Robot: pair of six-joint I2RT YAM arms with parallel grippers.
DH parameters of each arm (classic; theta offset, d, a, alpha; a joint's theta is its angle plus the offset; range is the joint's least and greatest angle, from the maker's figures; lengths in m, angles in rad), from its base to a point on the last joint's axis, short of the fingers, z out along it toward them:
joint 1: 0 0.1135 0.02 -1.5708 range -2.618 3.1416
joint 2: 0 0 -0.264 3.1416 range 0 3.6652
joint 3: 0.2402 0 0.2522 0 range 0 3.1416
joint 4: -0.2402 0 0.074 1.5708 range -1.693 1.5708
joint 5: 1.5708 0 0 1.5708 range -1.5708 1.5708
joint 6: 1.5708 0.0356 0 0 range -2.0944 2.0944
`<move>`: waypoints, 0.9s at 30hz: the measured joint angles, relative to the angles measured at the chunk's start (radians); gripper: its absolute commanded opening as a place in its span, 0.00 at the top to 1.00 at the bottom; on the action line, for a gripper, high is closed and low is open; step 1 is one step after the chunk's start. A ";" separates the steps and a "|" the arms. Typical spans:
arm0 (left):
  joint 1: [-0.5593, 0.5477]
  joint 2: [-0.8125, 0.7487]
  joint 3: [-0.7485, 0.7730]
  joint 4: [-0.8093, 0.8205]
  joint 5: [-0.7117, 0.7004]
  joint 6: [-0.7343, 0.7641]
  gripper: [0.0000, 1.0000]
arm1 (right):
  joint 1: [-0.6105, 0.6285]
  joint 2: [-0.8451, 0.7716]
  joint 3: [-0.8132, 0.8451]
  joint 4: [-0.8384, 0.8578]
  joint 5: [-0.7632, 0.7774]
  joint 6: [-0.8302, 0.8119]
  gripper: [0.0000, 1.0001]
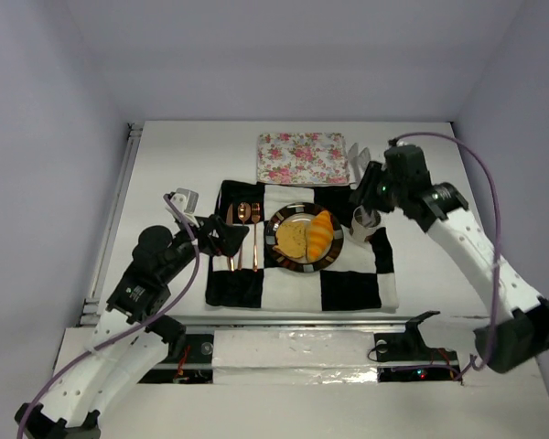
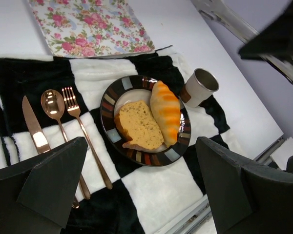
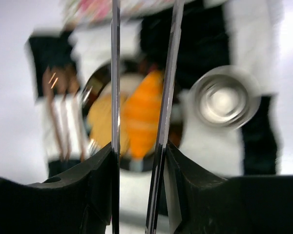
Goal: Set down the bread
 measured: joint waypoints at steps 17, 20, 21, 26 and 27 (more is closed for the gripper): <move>0.000 -0.049 0.000 0.000 0.024 0.000 0.06 | -0.493 0.724 0.170 0.223 0.131 -0.201 0.52; 0.000 -0.056 0.000 0.000 0.025 0.000 0.06 | -0.502 0.740 0.145 0.274 0.143 -0.270 0.30; 0.000 -0.058 0.000 0.000 0.026 0.000 0.06 | -0.507 0.738 0.130 0.291 0.144 -0.288 0.24; 0.000 -0.058 0.000 0.001 0.031 0.000 0.06 | -0.529 0.739 0.103 0.326 0.151 -0.330 0.07; 0.000 -0.058 0.000 0.001 0.032 0.000 0.06 | -0.531 0.739 0.105 0.330 0.151 -0.330 0.05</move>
